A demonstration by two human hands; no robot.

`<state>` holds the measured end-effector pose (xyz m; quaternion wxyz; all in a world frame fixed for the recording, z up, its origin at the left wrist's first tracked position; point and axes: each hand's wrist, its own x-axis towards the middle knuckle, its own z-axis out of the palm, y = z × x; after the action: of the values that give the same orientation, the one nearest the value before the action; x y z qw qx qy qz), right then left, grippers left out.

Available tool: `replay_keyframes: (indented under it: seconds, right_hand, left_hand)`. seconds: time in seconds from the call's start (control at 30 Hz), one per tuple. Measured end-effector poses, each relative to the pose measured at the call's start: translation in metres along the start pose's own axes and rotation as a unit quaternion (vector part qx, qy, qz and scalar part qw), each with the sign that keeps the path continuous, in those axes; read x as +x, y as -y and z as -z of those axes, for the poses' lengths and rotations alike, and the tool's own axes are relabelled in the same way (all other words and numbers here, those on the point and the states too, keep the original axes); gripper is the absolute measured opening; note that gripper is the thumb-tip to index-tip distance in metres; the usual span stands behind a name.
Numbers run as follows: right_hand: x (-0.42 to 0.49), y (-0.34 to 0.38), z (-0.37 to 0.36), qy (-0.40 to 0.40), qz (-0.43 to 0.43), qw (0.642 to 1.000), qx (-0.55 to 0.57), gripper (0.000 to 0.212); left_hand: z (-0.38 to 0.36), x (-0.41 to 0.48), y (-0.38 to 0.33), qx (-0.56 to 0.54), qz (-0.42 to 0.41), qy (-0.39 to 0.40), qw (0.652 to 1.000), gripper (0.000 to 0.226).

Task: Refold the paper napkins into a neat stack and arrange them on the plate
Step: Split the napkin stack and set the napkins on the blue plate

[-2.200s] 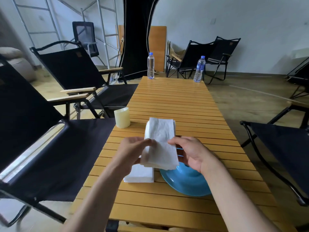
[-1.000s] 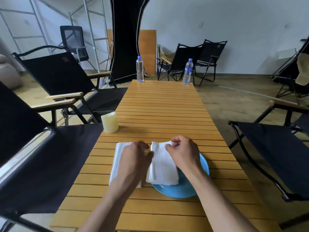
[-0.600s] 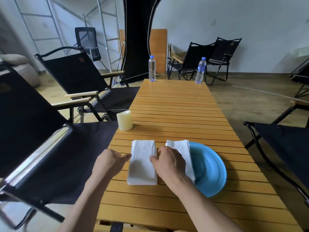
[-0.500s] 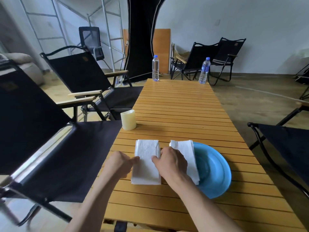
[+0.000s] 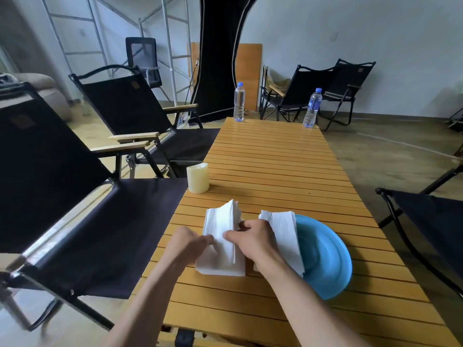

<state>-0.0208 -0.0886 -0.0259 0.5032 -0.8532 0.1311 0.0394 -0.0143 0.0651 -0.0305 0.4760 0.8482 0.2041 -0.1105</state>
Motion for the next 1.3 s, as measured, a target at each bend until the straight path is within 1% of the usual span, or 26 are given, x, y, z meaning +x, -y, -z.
replay_keyframes:
  seconds: [0.07, 0.13, 0.17, 0.23, 0.3, 0.33, 0.37, 0.4, 0.47, 0.5, 0.57, 0.63, 0.7, 0.8, 0.87, 0.97, 1.03, 1.1, 1.2, 1.23, 1.3]
  right_hand:
    - [-0.001, 0.001, -0.001, 0.043, -0.029, 0.995, 0.087, 0.023]
    - [-0.002, 0.002, -0.003, 0.060, -0.043, 0.987, 0.145, 0.019]
    - [-0.003, 0.004, -0.003, 0.065, -0.046, 0.982, 0.170, 0.020]
    - [-0.003, 0.008, -0.001, 0.089, -0.054, 0.969, 0.222, 0.022]
    - [-0.004, 0.013, 0.006, 0.127, -0.062, 0.950, 0.277, 0.010]
    - [-0.004, 0.015, 0.011, 0.146, -0.066, 0.939, 0.303, 0.008]
    - [-0.003, 0.015, 0.017, 0.160, -0.072, 0.928, 0.328, 0.010]
    - [-0.003, 0.014, 0.022, 0.172, -0.078, 0.918, 0.348, 0.015]
    - [-0.003, 0.012, 0.032, 0.178, -0.092, 0.911, 0.359, 0.024]
    - [-0.003, 0.011, 0.038, 0.174, -0.096, 0.913, 0.355, 0.023]
    - [-0.005, 0.007, 0.051, 0.154, -0.095, 0.925, 0.335, 0.019]
    - [-0.005, 0.002, 0.071, 0.118, -0.092, 0.939, 0.308, 0.029]
    - [-0.005, -0.007, 0.094, 0.081, -0.092, 0.950, 0.286, 0.038]
    - [-0.005, -0.024, 0.128, 0.036, -0.095, 0.963, 0.250, 0.039]
    - [-0.002, -0.036, 0.148, -0.005, -0.091, 0.973, 0.214, 0.042]
    - [0.003, -0.049, 0.165, -0.045, -0.067, 0.990, 0.115, 0.021]
    - [0.006, -0.057, 0.166, -0.049, -0.072, 0.994, 0.068, 0.027]
    - [0.010, -0.064, 0.166, -0.053, -0.089, 0.993, 0.050, 0.029]
    - [0.016, -0.071, 0.176, -0.076, -0.110, 0.990, 0.042, 0.019]
    - [0.018, -0.073, 0.179, -0.075, -0.114, 0.990, 0.043, 0.017]
    - [0.019, -0.077, 0.182, -0.070, -0.124, 0.989, 0.042, 0.017]
  left_hand:
    - [0.000, -0.001, 0.000, -0.018, 0.008, 0.011, 1.000, 0.024]
    - [0.003, -0.002, 0.000, -0.029, 0.011, 0.029, 0.999, 0.026]
    - [0.007, -0.002, -0.001, -0.030, 0.008, 0.036, 0.999, 0.029]
    - [0.021, -0.005, -0.003, -0.047, -0.005, 0.044, 0.998, 0.025]
    - [0.038, -0.009, -0.008, -0.099, -0.035, 0.060, 0.993, 0.021]
    - [0.045, -0.010, -0.010, -0.134, -0.053, 0.081, 0.986, 0.018]
    - [0.050, -0.012, -0.012, -0.172, -0.067, 0.106, 0.977, 0.011]
    - [0.051, -0.013, -0.013, -0.205, -0.074, 0.130, 0.967, 0.012]
    - [0.045, -0.016, -0.018, -0.247, -0.062, 0.159, 0.954, 0.027]
    - [0.039, -0.017, -0.020, -0.251, -0.059, 0.158, 0.953, 0.030]
    - [0.023, -0.021, -0.028, -0.242, -0.063, 0.147, 0.957, 0.022]
    - [0.005, -0.026, -0.038, -0.228, -0.072, 0.155, 0.958, 0.017]
    - [-0.016, -0.032, -0.050, -0.213, -0.082, 0.184, 0.956, 0.017]
    - [-0.051, -0.044, -0.069, -0.170, -0.117, 0.214, 0.955, 0.026]
    - [-0.078, -0.051, -0.081, -0.153, -0.149, 0.197, 0.957, 0.023]
    - [-0.120, -0.061, -0.097, -0.091, -0.211, 0.144, 0.962, 0.022]
    - [-0.141, -0.068, -0.103, -0.061, -0.239, 0.128, 0.960, 0.016]
    - [-0.154, -0.068, -0.104, -0.058, -0.233, 0.135, 0.961, 0.012]
    - [-0.156, -0.063, -0.102, -0.095, -0.183, 0.160, 0.965, 0.021]
    - [-0.155, -0.061, -0.101, -0.102, -0.180, 0.159, 0.965, 0.022]
    - [-0.155, -0.057, -0.099, -0.082, -0.198, 0.138, 0.967, 0.021]
